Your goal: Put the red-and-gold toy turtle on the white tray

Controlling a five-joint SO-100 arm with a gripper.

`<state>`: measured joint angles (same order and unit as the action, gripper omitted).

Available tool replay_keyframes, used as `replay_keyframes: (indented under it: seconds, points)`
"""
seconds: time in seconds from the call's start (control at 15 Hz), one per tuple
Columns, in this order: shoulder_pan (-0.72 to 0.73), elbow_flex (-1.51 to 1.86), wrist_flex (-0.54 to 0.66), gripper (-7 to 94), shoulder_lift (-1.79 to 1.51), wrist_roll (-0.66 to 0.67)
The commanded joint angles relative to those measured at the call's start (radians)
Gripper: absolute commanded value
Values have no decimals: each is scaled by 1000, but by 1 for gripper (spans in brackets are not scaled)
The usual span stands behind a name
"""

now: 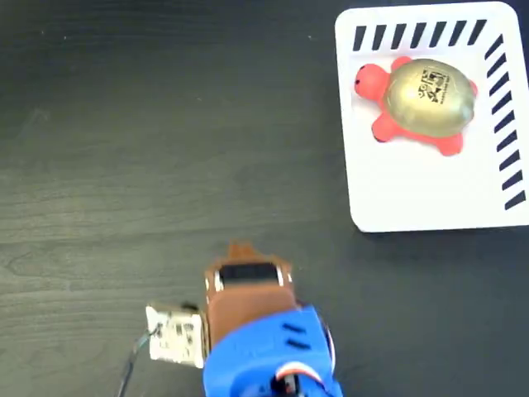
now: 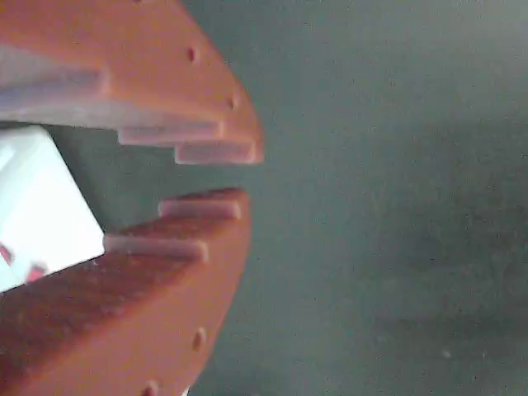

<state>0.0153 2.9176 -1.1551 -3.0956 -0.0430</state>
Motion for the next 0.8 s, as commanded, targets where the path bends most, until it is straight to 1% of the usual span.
replay_keyframes:
  seconds: [0.0, 0.2, 0.73]
  points:
    - [17, -9, -95, 0, -107, 3]
    - [31, 2, -104, 0, -153, 8]
    - [21, 2, -104, 0, -153, 2]
